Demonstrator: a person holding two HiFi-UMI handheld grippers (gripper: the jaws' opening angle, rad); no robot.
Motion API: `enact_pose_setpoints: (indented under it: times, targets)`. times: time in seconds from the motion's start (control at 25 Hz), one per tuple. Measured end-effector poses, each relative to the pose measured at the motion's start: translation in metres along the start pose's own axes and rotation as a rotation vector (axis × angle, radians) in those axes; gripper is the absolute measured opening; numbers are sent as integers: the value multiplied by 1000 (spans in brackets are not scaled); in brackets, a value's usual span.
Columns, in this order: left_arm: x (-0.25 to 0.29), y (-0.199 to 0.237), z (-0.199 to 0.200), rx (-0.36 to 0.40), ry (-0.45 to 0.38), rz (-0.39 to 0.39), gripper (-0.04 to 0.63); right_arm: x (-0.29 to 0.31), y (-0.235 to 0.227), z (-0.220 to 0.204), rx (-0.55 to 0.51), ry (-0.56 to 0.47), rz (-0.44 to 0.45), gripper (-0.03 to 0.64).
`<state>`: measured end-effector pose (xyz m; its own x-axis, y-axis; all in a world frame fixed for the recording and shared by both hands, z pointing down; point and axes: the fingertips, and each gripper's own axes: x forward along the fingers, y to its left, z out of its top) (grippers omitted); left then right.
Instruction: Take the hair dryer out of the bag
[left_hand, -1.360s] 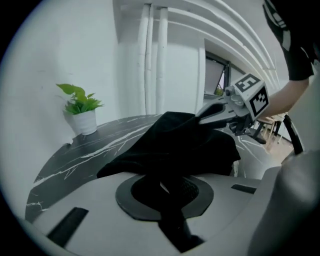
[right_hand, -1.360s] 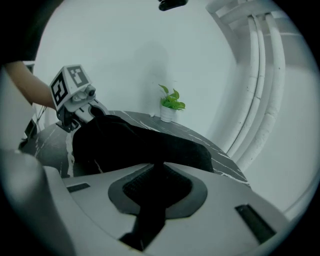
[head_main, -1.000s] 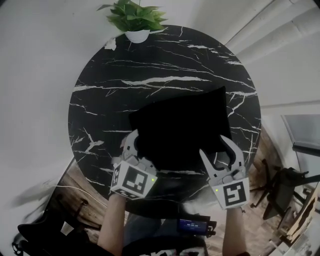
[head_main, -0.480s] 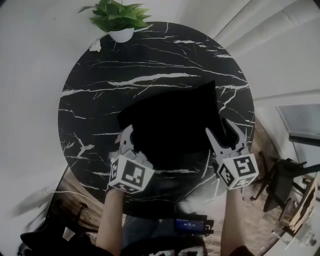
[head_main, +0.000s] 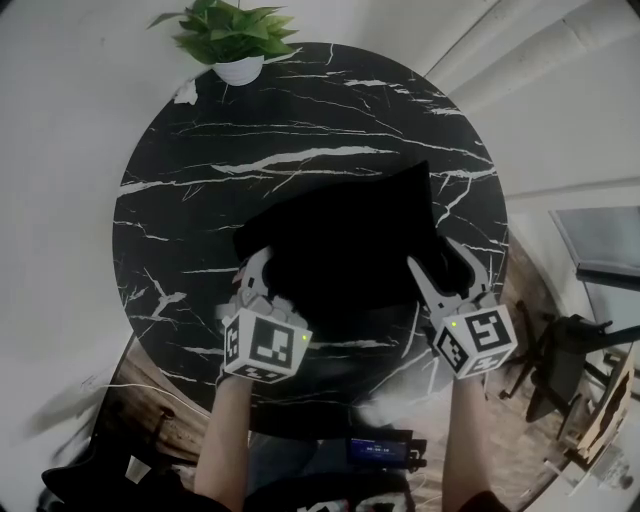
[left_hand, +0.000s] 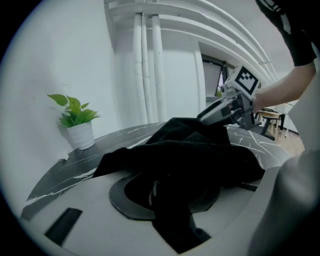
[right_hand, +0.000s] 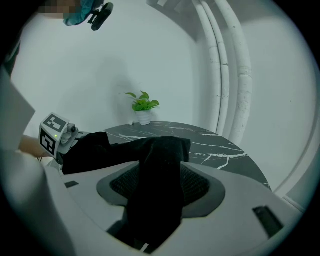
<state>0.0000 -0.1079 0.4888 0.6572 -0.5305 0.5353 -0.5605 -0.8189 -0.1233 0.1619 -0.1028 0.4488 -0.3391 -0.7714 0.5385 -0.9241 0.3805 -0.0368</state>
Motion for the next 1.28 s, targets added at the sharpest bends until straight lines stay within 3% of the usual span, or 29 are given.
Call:
enact_pose_setpoints:
  times: [0.04,0.24,0.28,0.36,0.44,0.64,1.28]
  targets:
    - [-1,3,-1,-5,3,0,133,0,0,0,-10,4,-5,222]
    - [-4,4,1,6,18,-29,106,-3,3,8,-91,-6,-40,221]
    - [-5,5,1,8,24,-25,98,-5,3,11,-91,-24,-44,188]
    - [-7,4,3,14,34,-23,70,-6,-1,16,-70,-45,-54,53]
    - [-9,2,5,-4,27,-29,18,-4,-2,17,-73,-34,-62,29]
    - [-20,5,14,-59,-15,-41,17,-1,-2,17,-95,-11,-63,25]
    - [-33,-10,-3,-31,24,-93,17,-1,-2,18,-100,-2,-65,25]
